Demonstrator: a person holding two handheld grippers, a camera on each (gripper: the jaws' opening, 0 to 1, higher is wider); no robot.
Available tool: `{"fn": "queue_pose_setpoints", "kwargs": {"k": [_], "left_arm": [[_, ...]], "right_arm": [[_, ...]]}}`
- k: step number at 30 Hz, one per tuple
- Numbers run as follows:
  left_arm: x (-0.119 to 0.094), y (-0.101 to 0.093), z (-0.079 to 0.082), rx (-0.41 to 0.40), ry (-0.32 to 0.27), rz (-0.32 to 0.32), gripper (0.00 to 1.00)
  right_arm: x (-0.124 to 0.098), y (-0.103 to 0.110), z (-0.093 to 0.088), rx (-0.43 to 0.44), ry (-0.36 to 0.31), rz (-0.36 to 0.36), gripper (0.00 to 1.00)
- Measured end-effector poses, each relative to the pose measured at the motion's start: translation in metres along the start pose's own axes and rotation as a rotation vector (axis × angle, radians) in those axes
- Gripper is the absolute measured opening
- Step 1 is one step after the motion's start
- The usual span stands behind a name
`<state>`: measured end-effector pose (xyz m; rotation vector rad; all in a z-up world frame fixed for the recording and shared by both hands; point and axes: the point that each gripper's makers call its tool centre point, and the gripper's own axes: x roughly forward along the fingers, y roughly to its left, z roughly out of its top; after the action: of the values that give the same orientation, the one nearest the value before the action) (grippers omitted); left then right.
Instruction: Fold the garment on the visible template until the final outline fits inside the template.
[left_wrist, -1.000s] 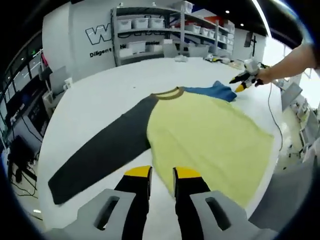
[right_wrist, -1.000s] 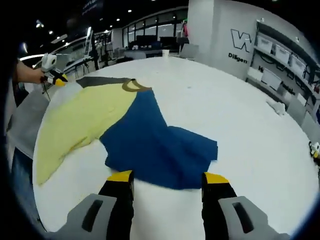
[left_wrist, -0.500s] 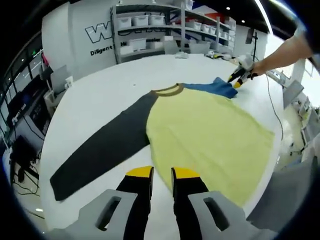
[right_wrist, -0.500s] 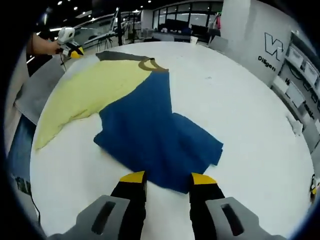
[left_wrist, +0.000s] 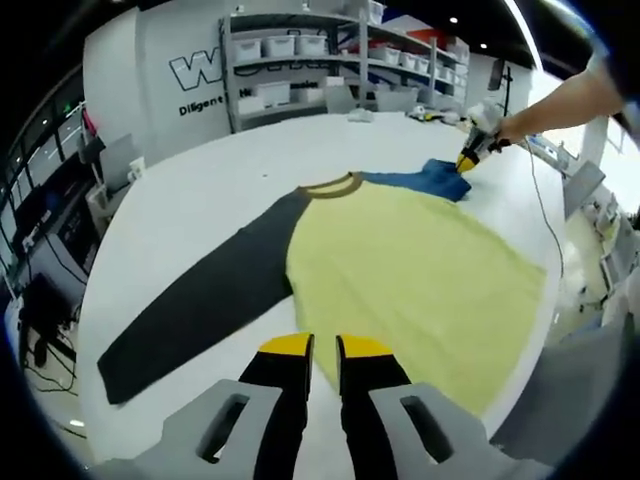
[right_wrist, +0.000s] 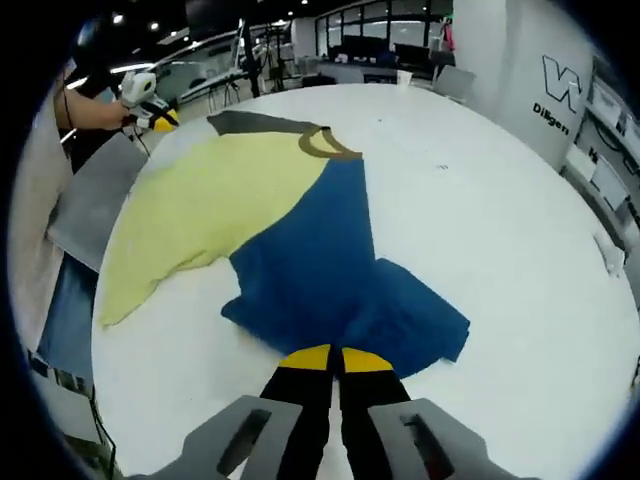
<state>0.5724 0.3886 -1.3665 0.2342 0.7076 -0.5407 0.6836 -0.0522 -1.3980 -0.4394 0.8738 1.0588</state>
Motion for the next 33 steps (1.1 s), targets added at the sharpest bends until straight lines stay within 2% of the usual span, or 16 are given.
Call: {"fn": "queue_pose_setpoints", "kwargs": {"k": [2, 3, 4, 8, 12, 15, 18, 21, 26, 29, 30, 31, 33], "left_arm": [[-0.001, 0.0, 0.0, -0.001, -0.005, -0.001, 0.09], [-0.002, 0.0, 0.001, -0.002, -0.008, 0.0, 0.09], [-0.003, 0.001, 0.001, -0.003, -0.012, -0.001, 0.08], [-0.005, 0.002, 0.002, -0.004, -0.022, -0.003, 0.08], [-0.008, 0.003, 0.004, -0.006, -0.029, -0.002, 0.07], [-0.009, 0.004, 0.003, -0.013, -0.035, 0.001, 0.06], [-0.009, 0.004, 0.001, -0.02, -0.036, 0.002, 0.06], [-0.009, 0.003, 0.001, -0.025, -0.034, 0.001, 0.06], [-0.01, 0.001, 0.0, -0.03, -0.034, 0.001, 0.05], [-0.01, 0.002, -0.001, -0.033, -0.032, 0.003, 0.05], [-0.011, 0.002, -0.002, -0.034, -0.03, 0.005, 0.05], [-0.011, 0.002, -0.002, -0.035, -0.029, 0.007, 0.04], [-0.012, 0.003, -0.003, -0.039, -0.029, 0.009, 0.04]], "right_arm": [[-0.001, 0.008, 0.012, 0.014, -0.009, 0.03, 0.0], [-0.001, 0.012, 0.019, 0.041, -0.027, 0.048, 0.0], [-0.002, 0.017, 0.034, 0.05, -0.064, 0.07, 0.0], [-0.004, 0.025, 0.067, 0.071, -0.135, 0.112, 0.0], [-0.003, 0.034, 0.103, 0.17, -0.234, 0.185, 0.0], [0.005, 0.032, 0.115, 0.229, -0.251, 0.197, 0.0], [0.021, 0.023, 0.129, 0.258, -0.279, 0.165, 0.0], [0.039, 0.021, 0.139, 0.282, -0.293, 0.153, 0.0], [0.077, 0.017, 0.141, 0.195, -0.213, 0.093, 0.0], [0.09, 0.013, 0.144, 0.18, -0.217, 0.079, 0.0], [0.091, 0.012, 0.144, 0.164, -0.217, 0.071, 0.01], [0.088, 0.01, 0.146, 0.16, -0.229, 0.063, 0.09], [0.078, -0.004, 0.149, 0.231, -0.281, 0.043, 0.18]]}}
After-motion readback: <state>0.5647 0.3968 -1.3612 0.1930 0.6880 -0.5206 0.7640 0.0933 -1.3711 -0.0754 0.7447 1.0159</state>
